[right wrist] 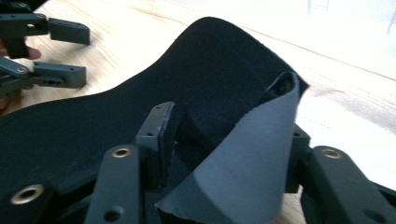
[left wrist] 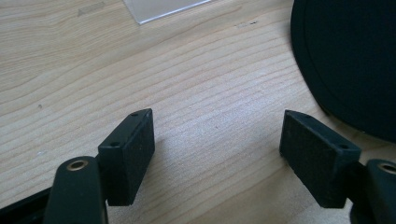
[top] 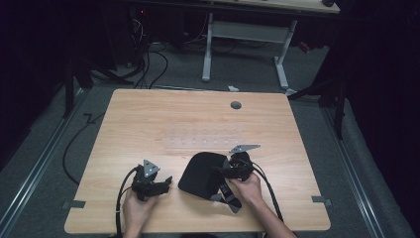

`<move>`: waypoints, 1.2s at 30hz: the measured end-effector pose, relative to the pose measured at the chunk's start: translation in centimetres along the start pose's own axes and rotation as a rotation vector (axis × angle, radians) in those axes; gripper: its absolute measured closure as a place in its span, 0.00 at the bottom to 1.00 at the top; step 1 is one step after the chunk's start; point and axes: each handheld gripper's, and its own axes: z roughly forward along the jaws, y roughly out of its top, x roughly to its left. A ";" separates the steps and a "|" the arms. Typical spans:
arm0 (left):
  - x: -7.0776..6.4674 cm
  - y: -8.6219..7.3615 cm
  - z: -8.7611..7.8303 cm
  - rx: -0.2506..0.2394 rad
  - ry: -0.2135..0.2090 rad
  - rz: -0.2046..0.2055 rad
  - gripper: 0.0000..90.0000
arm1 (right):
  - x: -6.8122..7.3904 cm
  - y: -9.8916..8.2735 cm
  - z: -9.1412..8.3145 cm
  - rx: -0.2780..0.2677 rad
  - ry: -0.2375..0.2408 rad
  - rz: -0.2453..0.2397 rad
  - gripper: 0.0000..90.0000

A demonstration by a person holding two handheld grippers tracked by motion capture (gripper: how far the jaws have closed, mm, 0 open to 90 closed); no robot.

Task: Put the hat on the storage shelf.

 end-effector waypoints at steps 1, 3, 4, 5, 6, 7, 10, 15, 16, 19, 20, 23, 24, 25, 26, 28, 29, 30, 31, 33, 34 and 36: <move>0.0 0.0 0.0 0.000 0.000 0.000 0.30 | 0.0 0.0 0.0 -0.003 0.004 -0.002 0.58; 0.0 0.0 0.0 0.000 0.000 0.000 0.30 | 0.0 -0.1 -0.2 -0.008 0.005 -0.004 0.61; 0.0 0.0 0.0 0.000 0.000 0.000 0.30 | 0.0 -0.1 -0.3 -0.010 0.008 -0.008 0.62; 0.0 0.0 0.0 0.000 0.000 0.000 0.30 | 0.0 -0.2 -0.4 -0.012 0.014 -0.006 0.64; 0.0 0.0 0.0 0.000 0.000 0.000 0.30 | 0.0 -0.3 -0.4 -0.015 0.019 -0.009 0.65; 0.0 0.0 0.0 0.000 0.000 0.000 0.30 | -0.1 -0.5 -0.6 -0.021 0.030 -0.008 0.68; 0.0 0.0 0.0 0.000 0.000 0.000 0.30 | -0.2 -0.7 -0.8 -0.031 0.044 -0.008 0.73; 0.0 0.0 0.0 0.000 0.001 0.000 0.30 | -0.1 -0.9 -1.4 -0.036 0.076 -0.025 0.83; 0.0 0.0 0.0 0.000 0.001 -0.001 0.30 | 0.0 -0.9 -1.5 -0.036 0.081 -0.027 0.84; 0.0 0.0 0.0 0.000 0.000 -0.001 0.30 | 0.1 -0.9 -1.7 -0.044 0.102 -0.038 0.89; 0.0 0.0 0.0 0.000 0.000 -0.001 0.30 | 0.1 -0.9 -1.7 -0.044 0.102 -0.038 0.89; 0.0 0.0 0.0 0.000 0.001 0.000 0.30 | 0.4 -0.9 -2.0 -0.050 0.126 -0.046 0.93; 0.0 0.0 0.0 0.000 0.001 0.000 0.30 | 0.4 -0.9 -2.0 -0.050 0.126 -0.046 0.93; 0.0 0.0 0.0 0.000 0.001 0.000 0.30 | 0.5 -0.8 -2.1 -0.053 0.134 -0.054 0.94; 0.0 0.0 0.0 0.000 0.001 0.000 0.30 | 0.6 -0.8 -2.2 -0.054 0.138 -0.059 0.94; 0.0 0.0 0.0 -0.001 0.000 -0.005 0.30 | 0.7 -0.8 -2.2 -0.055 0.140 -0.060 0.94; 0.0 0.0 0.0 -0.002 0.002 -0.006 0.31 | 0.8 -0.8 -2.3 -0.056 0.143 -0.062 0.94; 0.0 0.0 0.0 -0.002 0.002 -0.006 0.31 | 0.8 -0.8 -2.5 -0.062 0.147 -0.064 0.94; 0.0 0.0 0.0 -0.002 0.002 -0.005 0.31 | 0.9 -0.8 -2.6 -0.065 0.148 -0.064 0.94; 0.0 0.0 0.0 -0.002 0.002 -0.005 0.31 | 0.9 -0.9 -2.7 -0.067 0.150 -0.062 0.95; 0.0 0.0 0.0 -0.002 0.002 -0.005 0.31 | 0.9 -0.9 -2.8 -0.072 0.151 -0.058 0.95; 0.0 0.0 0.0 -0.002 0.002 -0.005 0.31 | 0.8 -0.9 -3.1 -0.076 0.153 -0.049 0.95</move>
